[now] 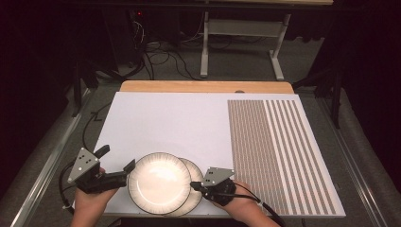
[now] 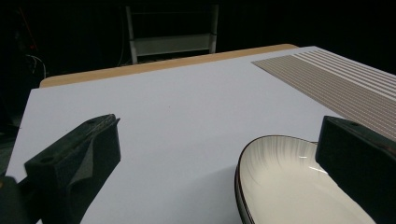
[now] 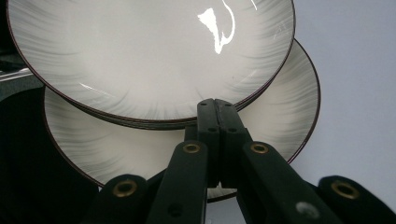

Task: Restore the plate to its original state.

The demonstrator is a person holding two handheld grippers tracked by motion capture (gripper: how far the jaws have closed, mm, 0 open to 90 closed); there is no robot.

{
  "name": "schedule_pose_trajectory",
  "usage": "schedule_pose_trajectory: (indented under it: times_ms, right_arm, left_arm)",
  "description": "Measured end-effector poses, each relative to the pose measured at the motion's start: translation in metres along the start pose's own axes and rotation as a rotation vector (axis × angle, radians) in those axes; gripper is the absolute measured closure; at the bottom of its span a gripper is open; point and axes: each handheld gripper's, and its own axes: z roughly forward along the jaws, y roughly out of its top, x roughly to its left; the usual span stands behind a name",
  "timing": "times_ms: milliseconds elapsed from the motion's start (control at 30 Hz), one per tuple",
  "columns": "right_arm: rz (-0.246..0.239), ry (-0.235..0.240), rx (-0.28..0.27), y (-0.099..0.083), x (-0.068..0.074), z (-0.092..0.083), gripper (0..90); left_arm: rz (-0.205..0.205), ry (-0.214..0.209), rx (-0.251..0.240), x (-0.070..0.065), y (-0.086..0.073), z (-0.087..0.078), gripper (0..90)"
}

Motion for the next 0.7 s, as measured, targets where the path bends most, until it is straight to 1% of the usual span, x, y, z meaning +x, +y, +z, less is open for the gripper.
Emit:
schedule_pose_trajectory:
  times_ms: [367, 467, 700]
  right_arm:
    - [-0.001, -0.004, -0.001, -0.0001, -0.0015, -0.0023, 90.0]
    - [0.008, -0.007, 0.002, -0.0002, -0.0012, -0.0032, 90.0]
    - [0.007, -0.009, -0.002, -0.0005, -0.002, -0.0049, 90.0]
  left_arm:
    - [0.001, -0.003, -0.002, -0.0002, 0.0003, 0.0, 0.4]
    - [0.001, -0.003, -0.002, -0.0003, 0.0004, 0.0, 0.4]
    - [-0.001, -0.005, -0.002, -0.0009, 0.0003, 0.0005, 0.4]
